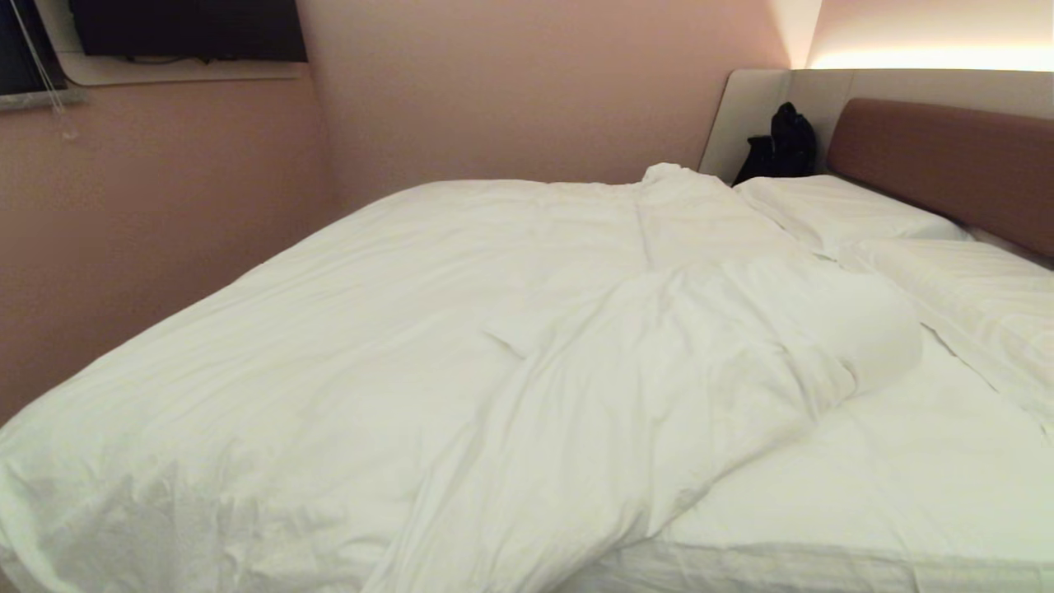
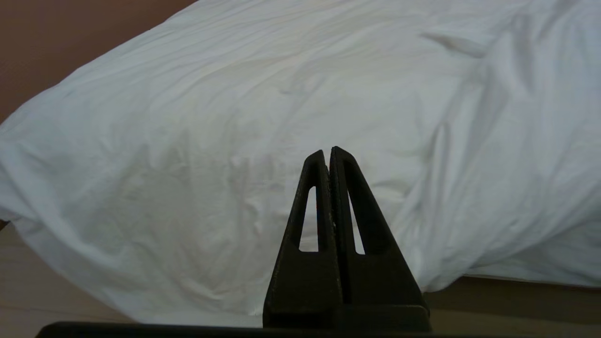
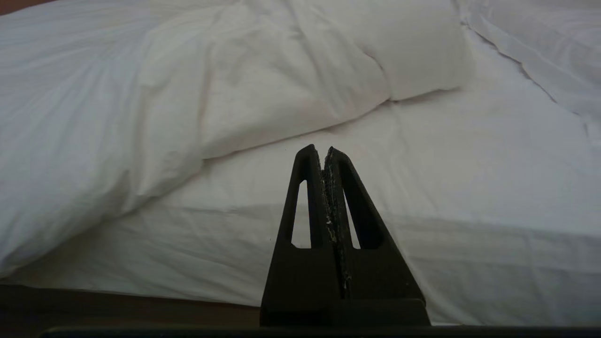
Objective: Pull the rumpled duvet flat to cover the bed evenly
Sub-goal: Hold the folded corner of the quilt
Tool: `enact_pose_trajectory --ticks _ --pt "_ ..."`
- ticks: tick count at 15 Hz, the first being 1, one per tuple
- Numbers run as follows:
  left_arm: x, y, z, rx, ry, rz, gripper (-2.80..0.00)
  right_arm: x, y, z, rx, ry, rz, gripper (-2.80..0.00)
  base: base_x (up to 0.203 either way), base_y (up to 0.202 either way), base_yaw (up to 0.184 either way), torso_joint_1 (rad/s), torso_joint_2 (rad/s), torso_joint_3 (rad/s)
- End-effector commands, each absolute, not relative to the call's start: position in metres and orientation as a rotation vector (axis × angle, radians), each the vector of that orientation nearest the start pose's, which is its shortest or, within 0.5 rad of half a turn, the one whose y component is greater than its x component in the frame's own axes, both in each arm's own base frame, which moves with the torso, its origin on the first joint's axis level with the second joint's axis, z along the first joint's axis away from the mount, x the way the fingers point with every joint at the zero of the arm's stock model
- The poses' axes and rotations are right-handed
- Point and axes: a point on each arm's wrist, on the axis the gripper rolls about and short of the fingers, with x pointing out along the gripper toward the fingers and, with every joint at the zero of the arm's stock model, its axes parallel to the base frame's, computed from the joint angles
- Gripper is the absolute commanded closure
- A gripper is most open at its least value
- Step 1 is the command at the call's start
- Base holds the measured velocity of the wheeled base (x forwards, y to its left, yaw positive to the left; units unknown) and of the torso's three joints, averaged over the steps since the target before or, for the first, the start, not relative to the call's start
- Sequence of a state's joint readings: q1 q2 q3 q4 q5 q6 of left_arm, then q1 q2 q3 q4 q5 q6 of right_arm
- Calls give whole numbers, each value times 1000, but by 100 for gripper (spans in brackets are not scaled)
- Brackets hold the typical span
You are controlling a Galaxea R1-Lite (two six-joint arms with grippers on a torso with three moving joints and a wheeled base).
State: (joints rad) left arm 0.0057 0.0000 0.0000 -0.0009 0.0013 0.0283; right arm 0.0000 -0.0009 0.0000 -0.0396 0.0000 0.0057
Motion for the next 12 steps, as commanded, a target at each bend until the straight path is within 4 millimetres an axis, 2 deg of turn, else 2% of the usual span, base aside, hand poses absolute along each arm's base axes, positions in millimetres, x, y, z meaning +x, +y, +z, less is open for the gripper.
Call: enact_pose_trajectory --ticks 1,5,12 --pt "-23 0 76 28 -1 8 0 -23 0 80 6 -40 0 0 0 -196 0 -1 3 1" --pt "-23 0 76 26 -1 8 0 -23 0 80 6 -40 0 0 0 -172 -1 2 2 3" --pt "-23 0 75 21 2 8 0 -23 0 80 6 -40 0 0 0 -10 0 0 0 -1"
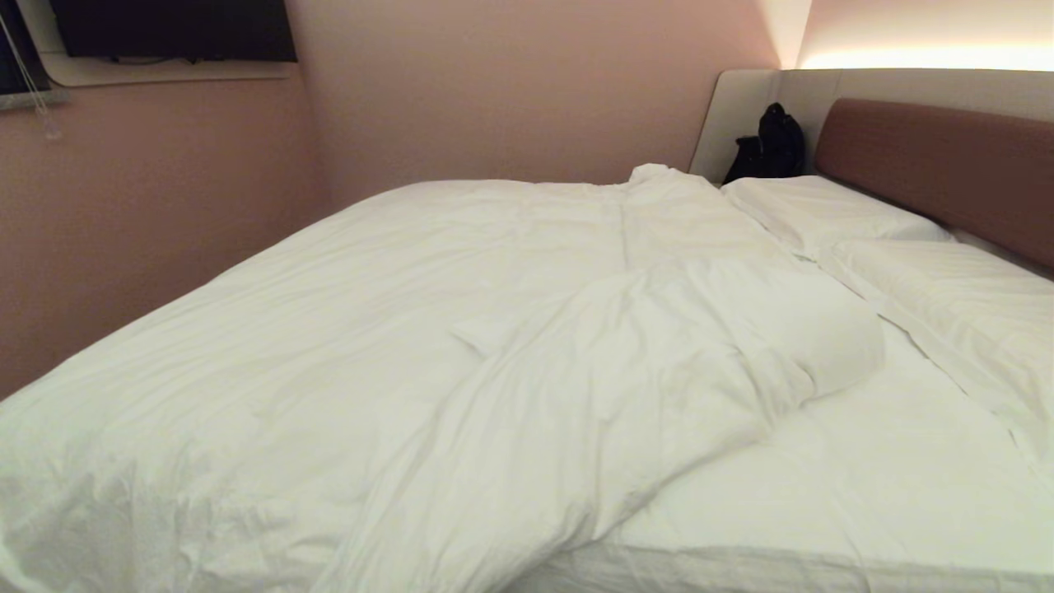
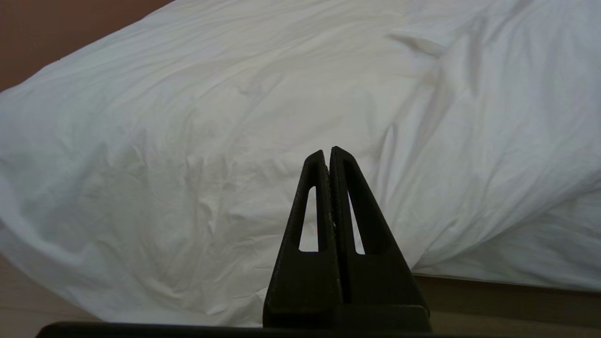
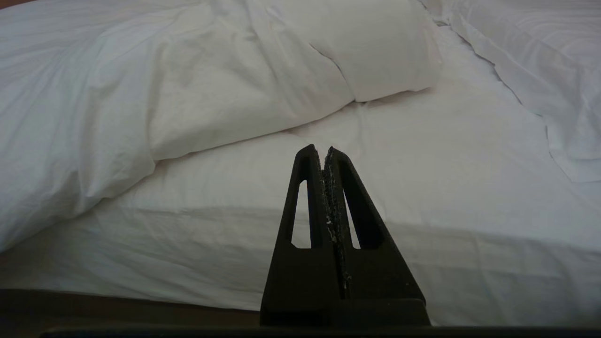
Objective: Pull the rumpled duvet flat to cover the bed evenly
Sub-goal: Hold the folded corner of the quilt
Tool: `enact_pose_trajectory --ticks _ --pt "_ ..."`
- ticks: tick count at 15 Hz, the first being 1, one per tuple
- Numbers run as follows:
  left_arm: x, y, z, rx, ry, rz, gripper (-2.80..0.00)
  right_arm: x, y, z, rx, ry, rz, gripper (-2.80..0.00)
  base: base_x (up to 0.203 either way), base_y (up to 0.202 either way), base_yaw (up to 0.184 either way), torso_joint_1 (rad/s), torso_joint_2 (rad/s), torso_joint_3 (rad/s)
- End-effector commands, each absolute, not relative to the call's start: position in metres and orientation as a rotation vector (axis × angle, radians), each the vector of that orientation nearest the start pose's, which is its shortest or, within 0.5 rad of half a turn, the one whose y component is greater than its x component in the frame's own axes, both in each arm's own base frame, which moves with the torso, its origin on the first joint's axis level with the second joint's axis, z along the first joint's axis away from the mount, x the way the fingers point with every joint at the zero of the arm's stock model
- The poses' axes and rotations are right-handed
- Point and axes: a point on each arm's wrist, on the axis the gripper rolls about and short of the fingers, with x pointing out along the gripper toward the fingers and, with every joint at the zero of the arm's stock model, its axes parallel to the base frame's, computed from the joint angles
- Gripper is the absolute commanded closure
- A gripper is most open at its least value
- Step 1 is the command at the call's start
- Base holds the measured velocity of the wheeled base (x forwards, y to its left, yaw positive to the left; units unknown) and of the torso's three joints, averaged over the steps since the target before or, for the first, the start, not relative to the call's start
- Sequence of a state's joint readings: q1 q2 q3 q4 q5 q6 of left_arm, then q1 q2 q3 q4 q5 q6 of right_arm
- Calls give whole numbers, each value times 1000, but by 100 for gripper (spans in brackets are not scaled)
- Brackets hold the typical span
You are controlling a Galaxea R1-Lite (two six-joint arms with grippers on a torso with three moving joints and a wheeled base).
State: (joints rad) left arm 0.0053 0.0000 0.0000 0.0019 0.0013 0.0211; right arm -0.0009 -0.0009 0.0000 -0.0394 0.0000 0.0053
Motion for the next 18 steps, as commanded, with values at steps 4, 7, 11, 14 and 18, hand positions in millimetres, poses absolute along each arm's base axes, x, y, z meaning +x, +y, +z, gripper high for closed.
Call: enact_pose_trajectory --ticks 4,7,11,14,18 --pt "-23 0 75 21 2 9 0 -23 0 80 6 -40 0 0 -32 0 0 4 1 -1" --pt "-23 0 76 2 -1 13 0 -23 0 80 5 -40 0 0 -193 0 1 3 0 4" --pt "-23 0 76 -6 -2 15 0 -23 0 80 6 -40 0 0 -96 0 -1 -3 0 2" --pt "-23 0 76 -5 -2 15 0 -23 0 80 5 -40 0 0 0 0 0 0 0 0" --pt "-23 0 76 -6 -2 20 0 -23 0 80 6 -40 0 0 1 -12 0 1 0 2"
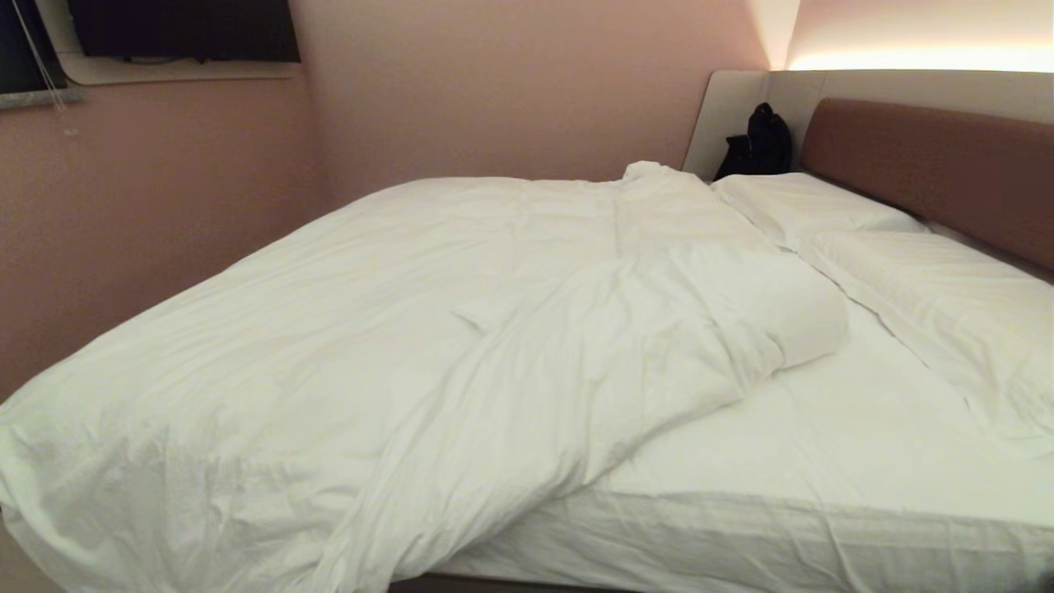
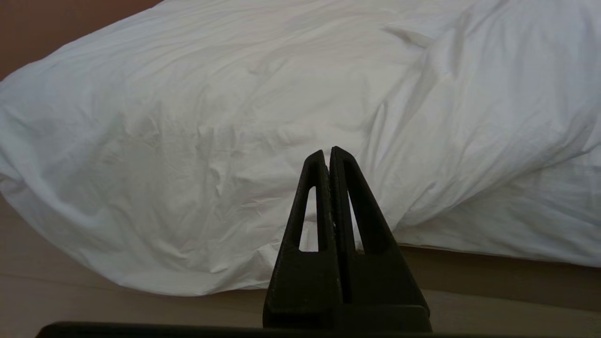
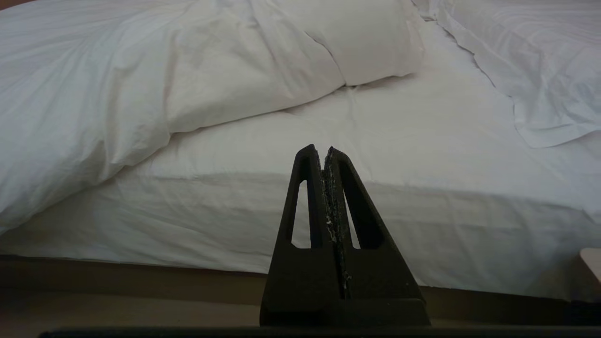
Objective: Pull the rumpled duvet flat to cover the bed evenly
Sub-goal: Hold the folded corner of the quilt
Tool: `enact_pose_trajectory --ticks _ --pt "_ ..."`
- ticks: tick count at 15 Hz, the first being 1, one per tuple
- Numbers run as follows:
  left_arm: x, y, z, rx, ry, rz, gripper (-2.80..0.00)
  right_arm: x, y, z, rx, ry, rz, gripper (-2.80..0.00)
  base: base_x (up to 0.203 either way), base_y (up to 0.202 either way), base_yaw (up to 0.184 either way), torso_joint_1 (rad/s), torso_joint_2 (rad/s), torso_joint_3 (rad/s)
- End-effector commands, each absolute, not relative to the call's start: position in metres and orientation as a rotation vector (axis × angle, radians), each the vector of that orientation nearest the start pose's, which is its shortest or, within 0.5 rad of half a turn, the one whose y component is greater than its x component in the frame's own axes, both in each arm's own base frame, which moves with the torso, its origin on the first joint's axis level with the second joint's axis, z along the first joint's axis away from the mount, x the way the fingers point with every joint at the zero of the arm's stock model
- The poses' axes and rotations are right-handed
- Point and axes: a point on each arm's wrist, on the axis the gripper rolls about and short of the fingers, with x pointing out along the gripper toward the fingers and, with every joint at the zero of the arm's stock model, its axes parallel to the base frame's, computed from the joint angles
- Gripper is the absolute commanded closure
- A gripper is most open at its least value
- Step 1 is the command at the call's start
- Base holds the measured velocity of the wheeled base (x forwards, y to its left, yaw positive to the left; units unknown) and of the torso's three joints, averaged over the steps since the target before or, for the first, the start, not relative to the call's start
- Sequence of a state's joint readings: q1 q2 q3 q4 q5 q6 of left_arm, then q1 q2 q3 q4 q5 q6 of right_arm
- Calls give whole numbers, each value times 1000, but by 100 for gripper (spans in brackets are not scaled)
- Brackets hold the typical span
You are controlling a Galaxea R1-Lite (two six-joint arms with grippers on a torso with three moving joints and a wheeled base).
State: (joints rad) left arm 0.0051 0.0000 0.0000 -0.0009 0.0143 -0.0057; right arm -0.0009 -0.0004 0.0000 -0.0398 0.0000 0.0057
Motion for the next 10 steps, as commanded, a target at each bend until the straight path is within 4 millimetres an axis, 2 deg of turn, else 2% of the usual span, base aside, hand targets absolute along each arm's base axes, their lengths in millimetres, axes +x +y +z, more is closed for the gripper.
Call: enact_pose_trajectory --ticks 1,8,10 --pt "-23 0 76 -8 -2 20 0 -23 0 80 6 -40 0 0 1 -82 16 0 2 5" --pt "-23 0 76 -11 -3 20 0 -23 0 80 6 -40 0 0 0 -185 0 3 2 4" --pt "-23 0 76 -11 -3 20 0 -23 0 80 6 -40 0 0 0 -123 0 5 1 4"
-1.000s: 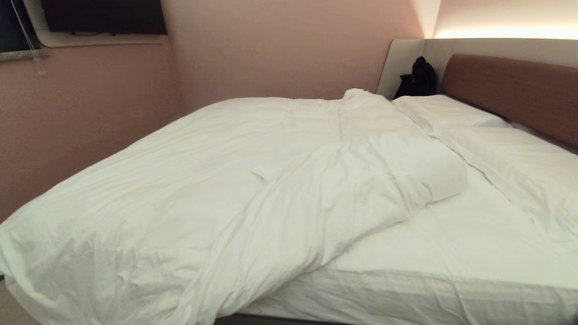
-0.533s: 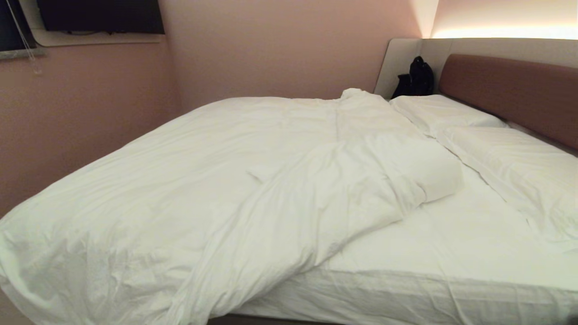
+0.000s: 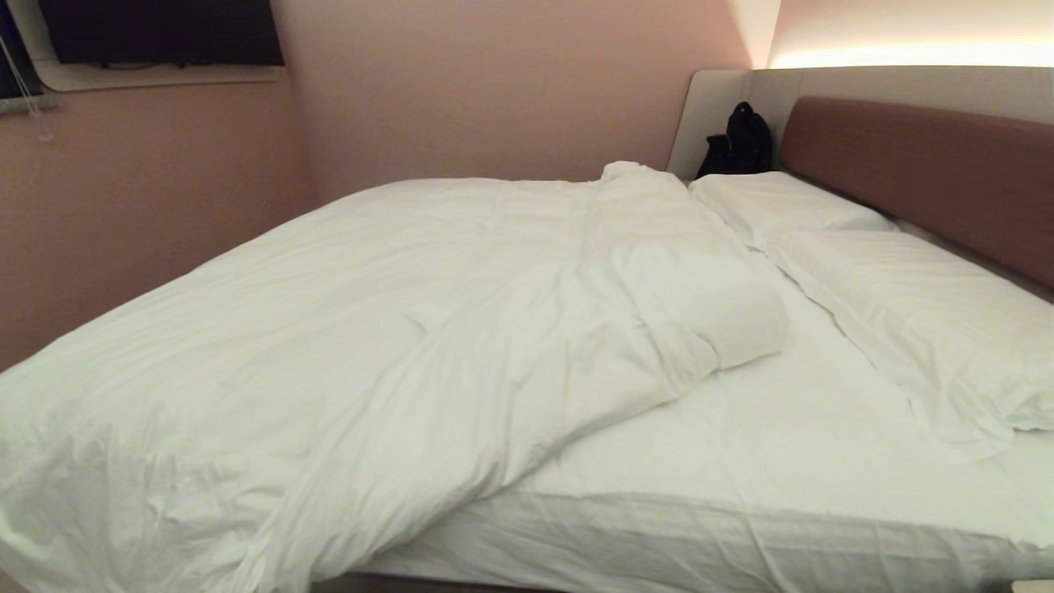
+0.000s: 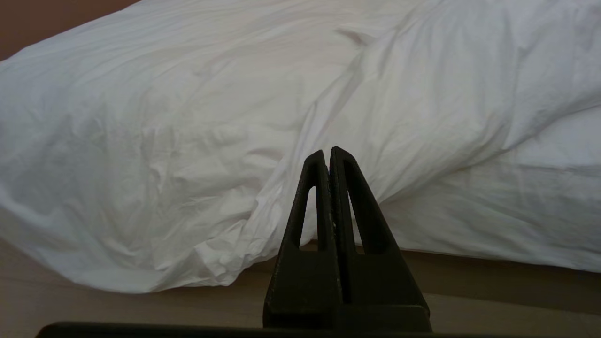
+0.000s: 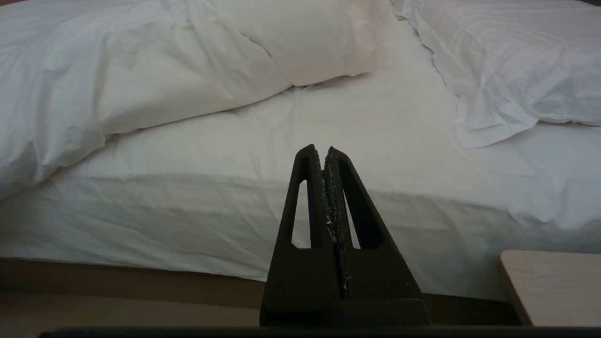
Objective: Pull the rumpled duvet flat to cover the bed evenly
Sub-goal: Hold the folded corner of the quilt
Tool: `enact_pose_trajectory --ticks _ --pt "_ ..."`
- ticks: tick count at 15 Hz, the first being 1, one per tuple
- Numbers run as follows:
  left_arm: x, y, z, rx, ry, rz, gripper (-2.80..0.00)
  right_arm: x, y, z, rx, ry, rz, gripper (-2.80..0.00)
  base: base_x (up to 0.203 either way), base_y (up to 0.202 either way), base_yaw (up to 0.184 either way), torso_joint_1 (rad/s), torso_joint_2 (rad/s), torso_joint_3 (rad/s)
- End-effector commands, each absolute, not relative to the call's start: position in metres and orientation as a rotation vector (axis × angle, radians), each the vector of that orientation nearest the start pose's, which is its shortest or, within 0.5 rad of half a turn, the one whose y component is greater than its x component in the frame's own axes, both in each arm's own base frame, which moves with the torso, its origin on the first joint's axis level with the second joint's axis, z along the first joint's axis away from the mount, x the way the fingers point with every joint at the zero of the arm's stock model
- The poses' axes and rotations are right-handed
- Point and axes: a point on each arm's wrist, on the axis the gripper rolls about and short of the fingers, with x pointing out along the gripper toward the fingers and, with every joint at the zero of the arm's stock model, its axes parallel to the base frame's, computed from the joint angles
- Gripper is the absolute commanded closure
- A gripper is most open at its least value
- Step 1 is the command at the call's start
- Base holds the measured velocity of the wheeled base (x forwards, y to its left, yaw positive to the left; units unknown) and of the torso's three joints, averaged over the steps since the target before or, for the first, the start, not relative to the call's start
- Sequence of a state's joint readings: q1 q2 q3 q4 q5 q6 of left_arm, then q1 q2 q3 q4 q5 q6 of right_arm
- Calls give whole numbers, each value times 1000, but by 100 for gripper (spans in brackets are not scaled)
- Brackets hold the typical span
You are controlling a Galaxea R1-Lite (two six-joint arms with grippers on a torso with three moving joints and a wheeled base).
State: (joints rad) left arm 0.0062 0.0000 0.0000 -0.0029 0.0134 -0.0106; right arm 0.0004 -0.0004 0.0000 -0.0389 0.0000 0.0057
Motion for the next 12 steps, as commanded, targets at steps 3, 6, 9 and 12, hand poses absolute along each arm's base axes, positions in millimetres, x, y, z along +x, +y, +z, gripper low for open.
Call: enact_pose_trajectory --ticks 3,6,9,12 --pt "-23 0 76 -11 -3 20 0 -23 0 80 6 -40 0 0 0 0 0 0 0 0" --pt "-23 0 76 -11 -3 20 0 -23 0 80 6 -40 0 0 0 0 0 0 0 0" --pt "-23 0 76 -11 -3 20 0 -23 0 80 6 -40 0 0 0 0 0 0 0 0" --pt "-23 0 76 -11 -3 20 0 -23 0 80 6 -40 0 0 0 0 0 0 0 0"
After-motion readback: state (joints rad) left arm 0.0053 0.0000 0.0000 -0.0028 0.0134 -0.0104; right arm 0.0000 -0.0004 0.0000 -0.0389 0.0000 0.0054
